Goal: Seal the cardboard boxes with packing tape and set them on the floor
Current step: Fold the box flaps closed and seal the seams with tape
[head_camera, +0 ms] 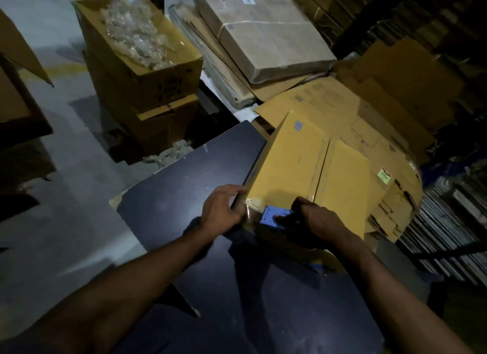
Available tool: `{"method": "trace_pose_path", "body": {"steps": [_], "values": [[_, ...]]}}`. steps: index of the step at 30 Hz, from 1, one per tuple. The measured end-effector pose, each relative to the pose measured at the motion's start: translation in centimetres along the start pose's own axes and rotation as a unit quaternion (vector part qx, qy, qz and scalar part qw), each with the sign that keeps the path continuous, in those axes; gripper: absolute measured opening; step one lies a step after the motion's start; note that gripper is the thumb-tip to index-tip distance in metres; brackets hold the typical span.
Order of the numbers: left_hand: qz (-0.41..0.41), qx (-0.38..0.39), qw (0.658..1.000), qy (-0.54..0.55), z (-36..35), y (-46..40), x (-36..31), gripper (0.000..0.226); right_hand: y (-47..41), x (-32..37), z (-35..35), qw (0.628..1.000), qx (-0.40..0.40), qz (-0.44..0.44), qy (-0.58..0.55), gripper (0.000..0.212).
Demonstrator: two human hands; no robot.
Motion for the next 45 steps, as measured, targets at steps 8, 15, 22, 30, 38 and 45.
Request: {"method": "trace_pose_path", "body": {"steps": [8,15,22,30,38,45], "values": [[-0.314,0.051,0.891,-0.325,-4.2,1.0,-3.3,0.047,0.4,0.0,0.2,0.999,-0.036,-0.017,-0.025,0.066],[-0.326,0.132,0.862,-0.365,-4.3,0.9,-2.3,0.056,1.7,-1.1,0.1,0.998,-0.005,-0.012,-0.057,0.052],[-0.309,0.155,0.867,-0.357,-4.4,0.9,-2.1,0.056,3.1,-2.3,-0.3,0.998,0.025,-0.022,-0.058,0.057],[-0.299,0.168,0.876,-0.338,-4.2,1.0,-2.0,0.061,6.2,-5.2,0.1,0.998,0.049,-0.026,-0.031,0.057],[-0.304,0.160,0.879,-0.331,-4.6,1.2,-1.8,0.060,9.3,-10.3,-3.1,0.991,0.097,-0.071,-0.058,0.071],[-0.290,0.186,0.861,-0.374,-4.5,0.9,-1.8,0.071,7.2,-10.7,-5.5,0.982,0.125,-0.088,-0.107,0.060]]}}
Point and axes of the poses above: each hand's wrist, its own y-axis away from the middle knuckle, its own z-axis out of the back of the hand, x = y × z, the point moved 7 cm from there along -y, towards the middle knuckle, and after that the axes turned 11 degrees about x, right-handed, at the moved point
